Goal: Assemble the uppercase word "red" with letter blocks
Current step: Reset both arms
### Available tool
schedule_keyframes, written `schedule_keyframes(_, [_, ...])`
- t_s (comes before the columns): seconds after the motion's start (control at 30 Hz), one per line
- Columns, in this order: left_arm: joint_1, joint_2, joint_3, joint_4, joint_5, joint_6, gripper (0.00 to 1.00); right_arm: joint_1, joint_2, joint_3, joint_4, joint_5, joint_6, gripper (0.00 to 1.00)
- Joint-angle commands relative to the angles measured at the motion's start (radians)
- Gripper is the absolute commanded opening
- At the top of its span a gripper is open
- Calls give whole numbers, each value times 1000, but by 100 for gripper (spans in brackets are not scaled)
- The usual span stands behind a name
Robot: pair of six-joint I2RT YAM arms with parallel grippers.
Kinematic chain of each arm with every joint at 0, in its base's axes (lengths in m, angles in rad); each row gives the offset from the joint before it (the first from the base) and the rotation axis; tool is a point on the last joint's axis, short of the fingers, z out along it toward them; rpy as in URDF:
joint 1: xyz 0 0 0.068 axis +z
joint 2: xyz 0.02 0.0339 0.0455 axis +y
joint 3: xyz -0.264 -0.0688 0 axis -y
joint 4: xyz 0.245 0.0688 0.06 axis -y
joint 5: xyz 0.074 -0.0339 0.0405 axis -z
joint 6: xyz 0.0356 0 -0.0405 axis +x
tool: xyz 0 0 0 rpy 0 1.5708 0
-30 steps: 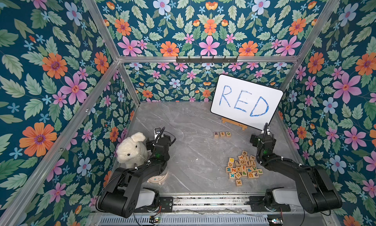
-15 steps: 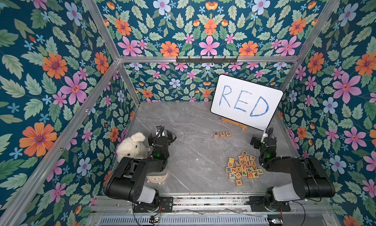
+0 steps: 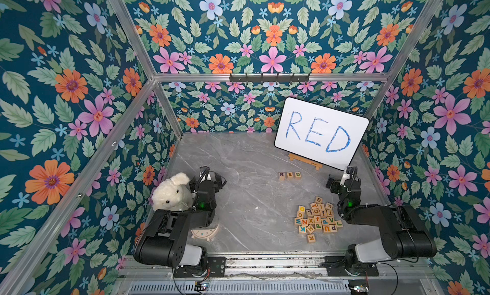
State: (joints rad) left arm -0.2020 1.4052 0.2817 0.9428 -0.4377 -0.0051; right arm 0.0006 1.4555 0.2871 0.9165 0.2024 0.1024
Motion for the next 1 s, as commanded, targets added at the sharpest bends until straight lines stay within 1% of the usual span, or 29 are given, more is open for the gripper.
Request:
schedule_keyframes(0.0, [30,-28,-19,53,-33,3,99,-1,1,1,40,-4,-15,99])
schedule_keyframes(0.1, [76,-30,-19,47,81,-7,99,1,0,1,40,-4,-14,99])
schedule_keyframes(0.17, [87,-5,-15,90,88,-6,99,0,1,2,39,-4,-15,99])
schedule_keyframes(0.27, [101,71,-20,207,113,-3,99,0,0,1,39,-4,-15,99])
schedule_keyframes(0.33, [105,189,-39,368,137,11,99,-1,0,1,39,-4,-15,99])
schedule_keyframes(0.37, [105,231,-44,438,129,29,99,1,0,1,39,-4,-15,99])
schedule_keyframes(0.4, [106,217,-37,402,123,13,99,0,0,1,39,-4,-15,99])
schedule_keyframes(0.43, [113,188,-16,296,129,-5,99,1,0,1,39,-4,-15,99])
schedule_keyframes(0.5, [141,212,-6,334,176,-12,99,0,1,1,40,-3,-15,99])
schedule_keyframes(0.57, [142,196,-2,284,178,-19,99,0,1,2,39,-4,-15,99])
schedule_keyframes(0.63, [142,204,-5,309,177,-16,99,-1,0,2,39,-4,-15,99])
schedule_keyframes(0.97, [142,202,-3,298,177,-16,99,0,0,3,38,-6,-15,99])
